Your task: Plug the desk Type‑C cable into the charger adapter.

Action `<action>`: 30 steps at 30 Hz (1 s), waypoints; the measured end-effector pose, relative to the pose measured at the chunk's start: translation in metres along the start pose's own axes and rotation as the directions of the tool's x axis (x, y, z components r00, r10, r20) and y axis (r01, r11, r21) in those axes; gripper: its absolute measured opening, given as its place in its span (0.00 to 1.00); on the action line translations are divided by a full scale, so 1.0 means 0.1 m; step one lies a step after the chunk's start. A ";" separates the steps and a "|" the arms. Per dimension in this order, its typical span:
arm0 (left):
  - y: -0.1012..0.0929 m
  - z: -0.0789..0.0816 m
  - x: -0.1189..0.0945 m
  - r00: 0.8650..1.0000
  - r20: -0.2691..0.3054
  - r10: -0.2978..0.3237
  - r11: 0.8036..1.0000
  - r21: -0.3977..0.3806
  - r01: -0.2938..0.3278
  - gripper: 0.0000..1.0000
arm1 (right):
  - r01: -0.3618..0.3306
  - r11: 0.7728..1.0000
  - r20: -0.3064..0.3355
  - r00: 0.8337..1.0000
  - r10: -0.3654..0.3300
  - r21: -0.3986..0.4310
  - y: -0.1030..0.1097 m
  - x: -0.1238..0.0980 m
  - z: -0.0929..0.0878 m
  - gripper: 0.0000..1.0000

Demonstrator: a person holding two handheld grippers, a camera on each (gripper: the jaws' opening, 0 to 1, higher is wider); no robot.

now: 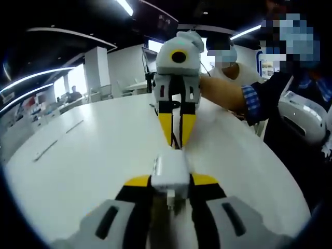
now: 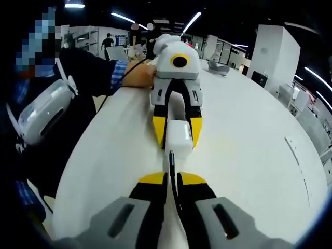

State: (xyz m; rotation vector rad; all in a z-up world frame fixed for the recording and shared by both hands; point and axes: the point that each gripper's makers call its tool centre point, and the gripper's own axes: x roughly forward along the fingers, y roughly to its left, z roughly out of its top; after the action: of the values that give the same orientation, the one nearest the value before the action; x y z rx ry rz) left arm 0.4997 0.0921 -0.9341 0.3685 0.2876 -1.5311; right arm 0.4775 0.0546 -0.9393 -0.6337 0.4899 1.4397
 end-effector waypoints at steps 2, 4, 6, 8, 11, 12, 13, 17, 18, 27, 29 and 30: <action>0.00 0.00 0.00 1.000 0.003 -0.003 1.000 -0.001 0.003 0.27 | -0.001 1.000 -0.004 1.000 0.001 0.005 0.00 0.03 -0.03 0.06; 0.00 0.01 0.00 1.000 0.004 -0.005 1.000 -0.007 0.005 0.27 | 0.020 0.999 -0.004 1.000 -0.020 0.029 -0.04 0.03 -0.03 0.03; -0.01 0.00 0.01 1.000 -0.011 0.000 1.000 -0.014 0.000 0.26 | 0.022 0.996 0.009 1.000 -0.023 0.089 -0.02 0.02 0.00 0.02; -0.01 -0.01 0.00 1.000 -0.017 0.006 1.000 -0.017 -0.006 0.26 | 0.036 0.996 -0.005 0.999 -0.035 0.088 -0.02 0.03 0.00 0.02; 0.00 -0.01 0.01 1.000 -0.027 0.011 0.999 -0.031 -0.012 0.26 | 0.072 0.992 -0.027 0.997 -0.069 0.104 -0.02 0.03 -0.01 0.02; -0.01 -0.01 0.01 0.999 -0.031 0.013 0.999 -0.033 -0.014 0.26 | 0.084 0.991 -0.033 0.996 -0.081 0.106 -0.02 0.04 0.00 0.01; -0.01 -0.01 0.01 0.999 -0.034 0.014 0.999 -0.037 -0.015 0.26 | 0.092 0.990 -0.037 0.995 -0.088 0.111 -0.02 0.04 0.00 0.01; 0.00 -0.01 0.01 0.999 -0.043 0.024 0.998 -0.050 -0.026 0.25 | 0.127 0.982 -0.058 0.991 -0.120 0.140 -0.04 0.05 -0.01 0.01; 0.00 -0.01 0.01 0.999 -0.045 0.026 0.998 -0.053 -0.028 0.25 | 0.140 0.980 -0.065 0.989 -0.132 0.142 -0.05 0.06 -0.01 0.01; 0.05 -0.02 0.01 0.995 -0.080 0.061 0.994 -0.083 -0.068 0.25 | 0.195 0.969 -0.108 0.978 -0.180 0.149 -0.10 0.06 0.00 0.00; 0.05 -0.02 0.01 0.994 -0.086 0.068 0.993 -0.087 -0.075 0.25 | 0.203 0.968 -0.122 0.975 -0.186 0.147 -0.10 0.07 0.00 0.00; 0.05 -0.02 0.01 0.994 -0.087 0.069 0.993 -0.088 -0.077 0.25 | 0.207 0.968 -0.130 0.973 -0.189 0.139 -0.09 0.08 0.00 0.00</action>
State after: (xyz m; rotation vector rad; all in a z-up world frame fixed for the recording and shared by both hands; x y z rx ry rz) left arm 0.5051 0.0921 -0.9357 0.3678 0.4046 -1.4275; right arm 0.4875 0.0604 -0.9432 -0.6278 0.6042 1.1691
